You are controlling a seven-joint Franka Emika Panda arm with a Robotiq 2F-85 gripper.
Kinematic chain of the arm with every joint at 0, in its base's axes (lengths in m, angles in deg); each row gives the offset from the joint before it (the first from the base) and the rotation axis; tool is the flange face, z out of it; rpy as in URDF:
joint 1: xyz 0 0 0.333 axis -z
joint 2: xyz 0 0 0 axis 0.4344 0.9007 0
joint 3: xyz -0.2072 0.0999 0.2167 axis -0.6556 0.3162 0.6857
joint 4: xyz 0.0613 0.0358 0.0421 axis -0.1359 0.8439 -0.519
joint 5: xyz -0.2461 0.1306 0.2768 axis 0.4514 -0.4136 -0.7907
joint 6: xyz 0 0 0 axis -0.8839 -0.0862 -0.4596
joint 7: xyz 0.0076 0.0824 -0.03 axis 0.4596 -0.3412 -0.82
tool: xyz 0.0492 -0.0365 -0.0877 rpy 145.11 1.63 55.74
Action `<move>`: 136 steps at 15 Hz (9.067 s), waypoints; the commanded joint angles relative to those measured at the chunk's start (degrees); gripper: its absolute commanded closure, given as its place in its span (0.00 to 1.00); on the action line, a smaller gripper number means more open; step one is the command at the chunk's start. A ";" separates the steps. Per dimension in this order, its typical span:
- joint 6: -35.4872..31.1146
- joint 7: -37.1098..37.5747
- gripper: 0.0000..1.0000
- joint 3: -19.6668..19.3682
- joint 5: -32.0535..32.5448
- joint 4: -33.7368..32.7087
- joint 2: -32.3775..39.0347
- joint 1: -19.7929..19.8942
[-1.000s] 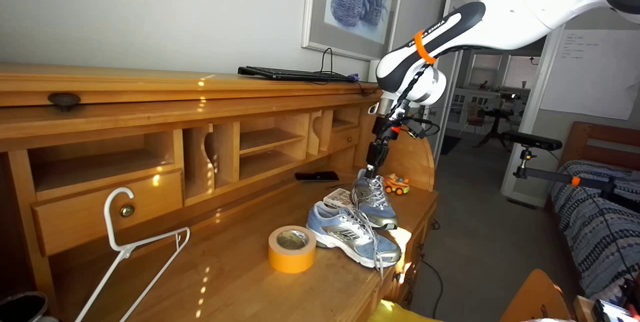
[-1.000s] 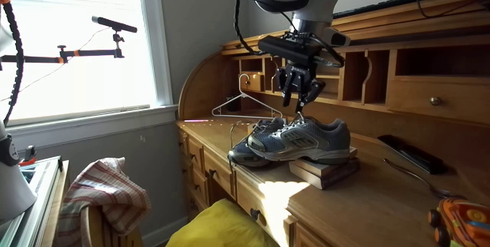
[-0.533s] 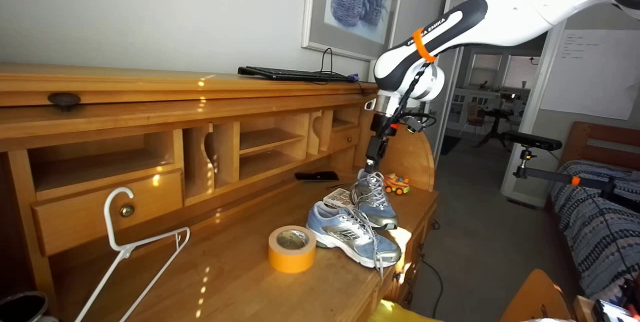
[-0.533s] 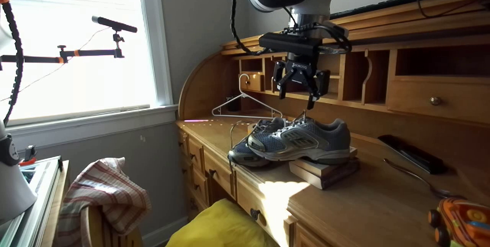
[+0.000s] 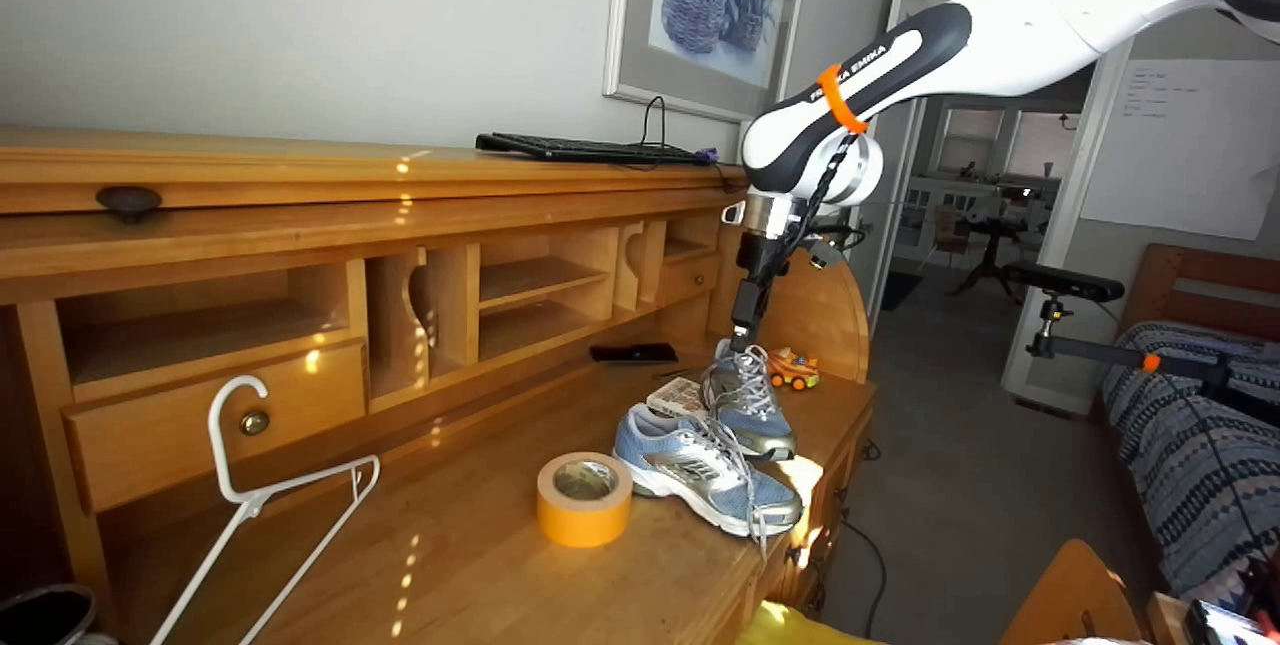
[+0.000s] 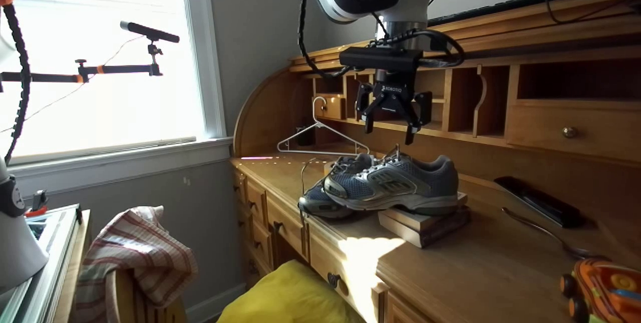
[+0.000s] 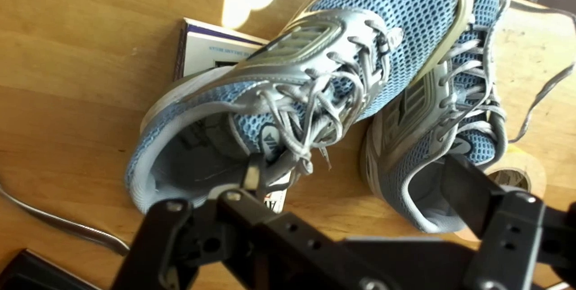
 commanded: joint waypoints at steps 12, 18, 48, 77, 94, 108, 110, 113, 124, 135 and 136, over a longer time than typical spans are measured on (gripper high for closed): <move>1.98 3.36 0.12 0.72 -3.43 0.99 1.53 0.80; 5.15 5.56 0.19 1.02 -8.35 -0.08 2.34 2.55; 17.69 6.64 0.22 0.33 -18.86 -6.10 3.86 5.71; 9.61 10.78 0.33 0.24 -10.08 -2.53 3.16 1.78; 18.99 9.81 0.39 1.52 -15.99 -5.71 3.85 3.49; 20.58 9.94 0.41 1.43 -20.86 -8.40 4.36 5.17; 20.84 9.95 0.42 1.38 -21.43 -8.83 4.41 5.43; 21.10 9.77 0.43 1.36 -22.63 -9.18 4.40 5.74; 26.62 8.88 0.42 1.14 -26.60 -10.02 4.67 6.74; 28.45 9.45 0.41 -0.37 -28.80 -11.71 5.20 6.46; 28.31 9.48 0.42 -0.54 -28.80 -11.85 5.15 6.52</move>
